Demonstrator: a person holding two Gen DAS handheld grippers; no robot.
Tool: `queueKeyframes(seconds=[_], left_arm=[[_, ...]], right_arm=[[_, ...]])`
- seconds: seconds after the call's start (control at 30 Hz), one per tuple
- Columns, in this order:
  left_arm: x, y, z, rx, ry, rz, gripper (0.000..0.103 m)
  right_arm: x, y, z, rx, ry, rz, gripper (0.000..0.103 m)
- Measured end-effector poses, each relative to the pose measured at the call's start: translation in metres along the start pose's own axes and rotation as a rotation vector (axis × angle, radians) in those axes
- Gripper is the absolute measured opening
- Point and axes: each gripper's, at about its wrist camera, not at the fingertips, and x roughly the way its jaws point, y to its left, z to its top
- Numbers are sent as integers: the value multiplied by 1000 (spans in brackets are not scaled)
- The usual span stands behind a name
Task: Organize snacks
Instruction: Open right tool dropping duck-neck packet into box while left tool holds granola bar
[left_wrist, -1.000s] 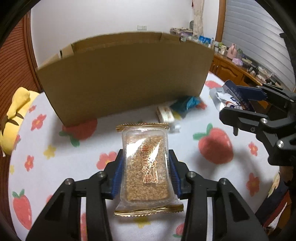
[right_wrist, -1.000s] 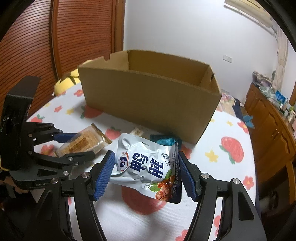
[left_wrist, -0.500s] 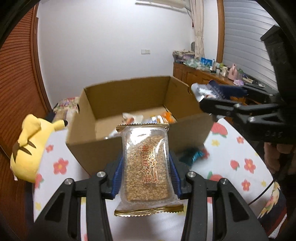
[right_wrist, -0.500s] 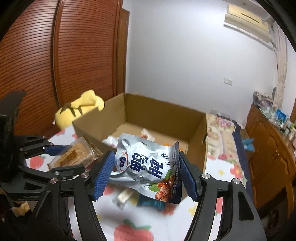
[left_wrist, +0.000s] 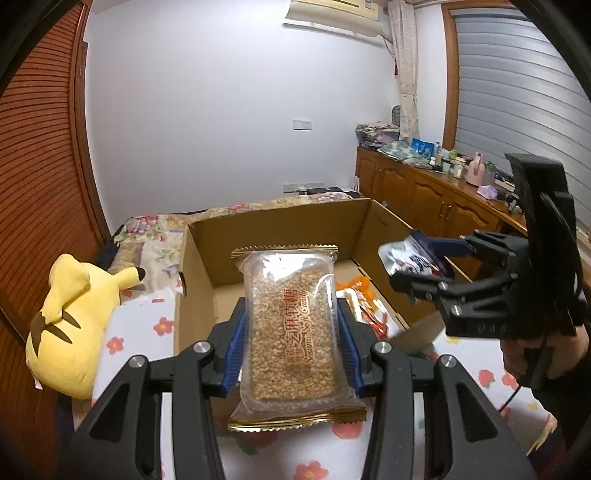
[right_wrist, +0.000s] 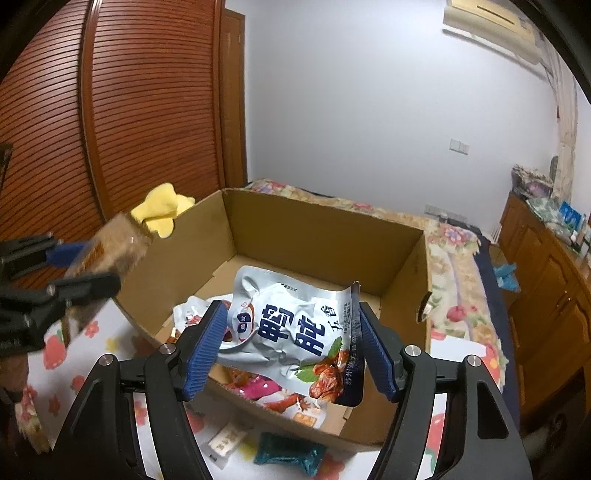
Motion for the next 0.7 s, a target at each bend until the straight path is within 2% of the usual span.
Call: queueKeyframes(seconds=[0.33, 0.7], left_arm=[[39, 14, -1, -25, 20, 43, 44], [54, 12, 6, -16, 40, 69, 46]], right_arm=[[16, -3, 2, -9, 23, -18, 82], [0, -8, -7, 14, 7, 5, 82]])
